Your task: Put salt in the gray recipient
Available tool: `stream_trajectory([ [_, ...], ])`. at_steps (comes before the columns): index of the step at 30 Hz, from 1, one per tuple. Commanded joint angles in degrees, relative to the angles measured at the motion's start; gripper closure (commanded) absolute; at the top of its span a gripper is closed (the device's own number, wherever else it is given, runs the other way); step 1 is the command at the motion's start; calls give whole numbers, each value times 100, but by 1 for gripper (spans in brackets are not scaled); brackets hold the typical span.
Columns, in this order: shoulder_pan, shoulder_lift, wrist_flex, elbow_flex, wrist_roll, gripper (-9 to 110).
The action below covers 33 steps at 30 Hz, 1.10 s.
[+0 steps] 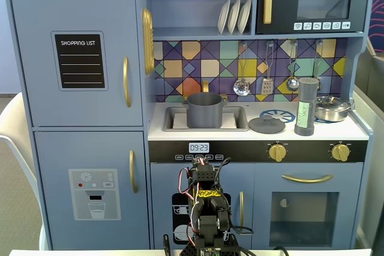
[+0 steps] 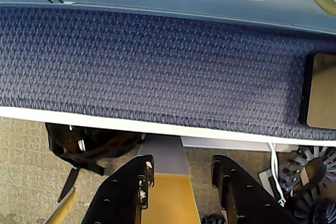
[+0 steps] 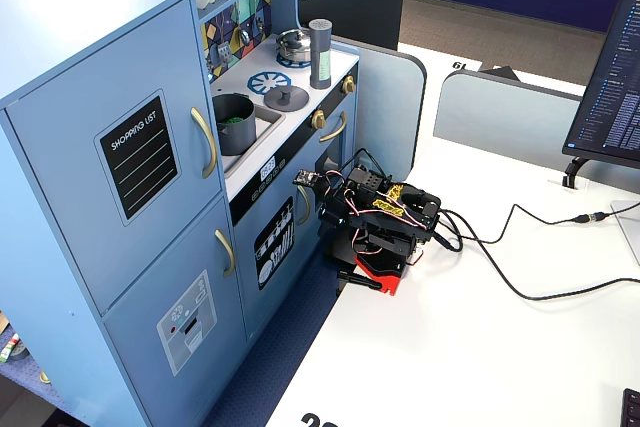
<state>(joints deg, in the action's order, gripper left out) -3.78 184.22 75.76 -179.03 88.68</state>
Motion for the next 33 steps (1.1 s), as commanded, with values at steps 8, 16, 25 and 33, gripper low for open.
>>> stream_trajectory([
  [8,9,26,-9,53,-281,101],
  [16,-1354,26,-457,510,-492,101],
  [25,-4395,-1055,-2540,2953,-62,101],
  [33,-5256,-3023,-5845,4447,-650,76],
])
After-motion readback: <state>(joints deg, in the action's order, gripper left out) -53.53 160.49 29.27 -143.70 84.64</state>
